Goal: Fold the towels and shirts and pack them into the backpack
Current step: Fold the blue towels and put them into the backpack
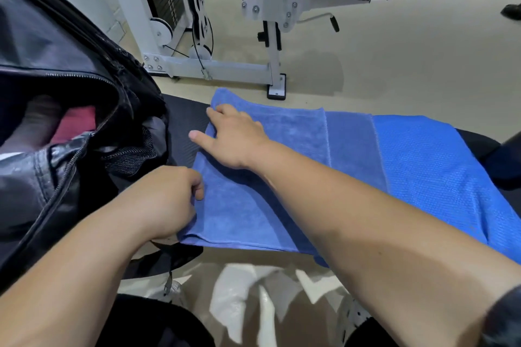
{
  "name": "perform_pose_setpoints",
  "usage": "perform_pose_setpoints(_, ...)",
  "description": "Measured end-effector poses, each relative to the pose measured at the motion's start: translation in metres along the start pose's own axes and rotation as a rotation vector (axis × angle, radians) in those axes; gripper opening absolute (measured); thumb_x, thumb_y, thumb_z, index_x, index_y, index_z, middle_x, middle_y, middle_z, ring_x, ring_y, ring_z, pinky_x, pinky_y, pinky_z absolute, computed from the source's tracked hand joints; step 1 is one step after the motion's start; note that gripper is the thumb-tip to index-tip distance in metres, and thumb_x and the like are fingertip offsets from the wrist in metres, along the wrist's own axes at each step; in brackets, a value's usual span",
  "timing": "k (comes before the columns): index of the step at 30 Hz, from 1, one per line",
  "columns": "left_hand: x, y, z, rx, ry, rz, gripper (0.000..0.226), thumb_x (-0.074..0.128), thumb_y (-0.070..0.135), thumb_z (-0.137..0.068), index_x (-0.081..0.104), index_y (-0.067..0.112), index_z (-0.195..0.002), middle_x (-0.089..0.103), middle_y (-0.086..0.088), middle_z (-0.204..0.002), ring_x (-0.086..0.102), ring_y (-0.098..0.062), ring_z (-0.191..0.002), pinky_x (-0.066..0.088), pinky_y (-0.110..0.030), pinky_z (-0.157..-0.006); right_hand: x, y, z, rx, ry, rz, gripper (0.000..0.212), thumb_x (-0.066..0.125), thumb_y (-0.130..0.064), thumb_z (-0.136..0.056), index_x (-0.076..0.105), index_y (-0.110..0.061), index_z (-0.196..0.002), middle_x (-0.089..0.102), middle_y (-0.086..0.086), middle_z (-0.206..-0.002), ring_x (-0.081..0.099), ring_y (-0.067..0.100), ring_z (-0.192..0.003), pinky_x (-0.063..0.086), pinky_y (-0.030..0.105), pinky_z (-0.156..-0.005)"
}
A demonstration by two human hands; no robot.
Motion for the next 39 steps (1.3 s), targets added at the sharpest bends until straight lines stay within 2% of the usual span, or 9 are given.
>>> perform_pose_setpoints(3,-0.002,-0.006,-0.001,-0.057,0.066,-0.11,0.015,0.061,0.025,-0.086,0.058,0.032,-0.073,0.059,0.01,-0.081,0.058,-0.014,-0.08,0.052,-0.032,-0.077,0.009,-0.001,0.003,-0.09,-0.103,-0.008,0.073,0.036,-0.068,-0.097,0.015,-0.036,-0.16,0.012,-0.006,-0.168,0.016,0.026,-0.153,0.018,0.054,-0.12)
perform_pose_setpoints(5,-0.004,0.004,0.002,-0.059,0.126,-0.189,0.019,0.056,0.038,-0.091,0.059,0.034,-0.073,0.053,0.009,-0.086,0.058,-0.016,-0.085,0.053,-0.035,-0.079,0.005,0.009,0.009,-0.119,-0.099,-0.073,0.07,0.04,-0.064,-0.098,0.019,-0.037,-0.159,0.012,-0.004,-0.168,0.015,0.024,-0.154,0.018,0.051,-0.121)
perform_pose_setpoints(10,0.002,0.049,0.002,0.049,0.207,-0.186,0.019,0.056,0.047,-0.091,0.063,0.036,-0.105,0.051,0.007,-0.099,0.06,-0.021,-0.096,0.051,-0.035,-0.078,-0.03,0.071,0.038,-0.063,0.072,-0.106,0.061,0.049,-0.058,-0.097,0.042,-0.03,-0.15,0.034,-0.001,-0.159,0.029,0.023,-0.146,0.028,0.046,-0.119)
perform_pose_setpoints(17,0.028,0.132,0.002,0.335,0.168,0.083,0.03,0.065,0.051,-0.087,0.052,0.025,-0.082,0.051,0.009,-0.083,0.051,-0.015,-0.08,0.048,-0.036,-0.075,-0.069,0.189,0.09,0.219,0.145,-0.083,0.055,0.055,-0.058,-0.093,0.056,-0.028,-0.139,0.05,-0.001,-0.142,0.043,0.024,-0.135,0.037,0.043,-0.112)
perform_pose_setpoints(24,0.068,0.171,0.002,0.385,0.015,0.023,0.051,0.069,0.069,-0.074,0.049,0.022,-0.082,0.046,0.009,-0.082,0.044,-0.013,-0.083,0.046,-0.032,-0.073,-0.057,0.196,0.111,0.16,0.124,0.067,0.051,0.056,-0.06,-0.092,0.058,-0.032,-0.135,0.047,-0.007,-0.143,0.042,0.025,-0.13,0.037,0.043,-0.108)
perform_pose_setpoints(29,0.075,0.173,-0.001,0.412,0.022,-0.113,0.039,0.068,0.055,-0.078,0.041,0.027,-0.084,0.044,0.009,-0.089,0.043,-0.016,-0.089,0.041,-0.033,-0.068,-0.056,0.188,0.106,0.12,0.177,0.134,0.049,0.052,-0.061,-0.094,0.058,-0.035,-0.134,0.048,-0.007,-0.143,0.037,0.026,-0.131,0.03,0.045,-0.108)
perform_pose_setpoints(33,0.076,0.173,0.0,0.436,0.045,-0.077,0.025,0.063,0.039,-0.075,0.041,0.027,-0.081,0.043,0.009,-0.084,0.041,-0.017,-0.083,0.036,-0.031,-0.065,-0.053,0.18,0.097,0.12,0.156,0.113,0.051,0.05,-0.062,-0.094,0.056,-0.036,-0.137,0.045,-0.009,-0.148,0.033,0.026,-0.136,0.024,0.045,-0.109)
perform_pose_setpoints(36,0.073,0.168,-0.003,0.46,0.012,0.006,0.017,0.063,0.035,-0.074,0.049,0.027,-0.081,0.044,0.01,-0.08,0.044,-0.015,-0.081,0.043,-0.032,-0.07,-0.05,0.178,0.092,0.13,0.162,0.05,0.051,0.05,-0.062,-0.094,0.054,-0.037,-0.138,0.045,-0.01,-0.149,0.029,0.027,-0.14,0.021,0.044,-0.109)
perform_pose_setpoints(39,0.071,0.164,-0.004,0.503,0.028,0.065,0.007,0.063,0.025,-0.079,0.057,0.026,-0.083,0.044,0.013,-0.078,0.044,-0.011,-0.077,0.038,-0.026,-0.068,-0.048,0.176,0.088,0.146,0.168,0.027,0.056,0.051,-0.061,-0.093,0.049,-0.036,-0.143,0.042,-0.007,-0.151,0.024,0.027,-0.143,0.019,0.044,-0.112)
Point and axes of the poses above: each hand's wrist, its own z-axis away from the middle knuckle, its own x-axis out of the palm, y = z × x, the point moved 4 cm from there along -z, towards the middle knuckle
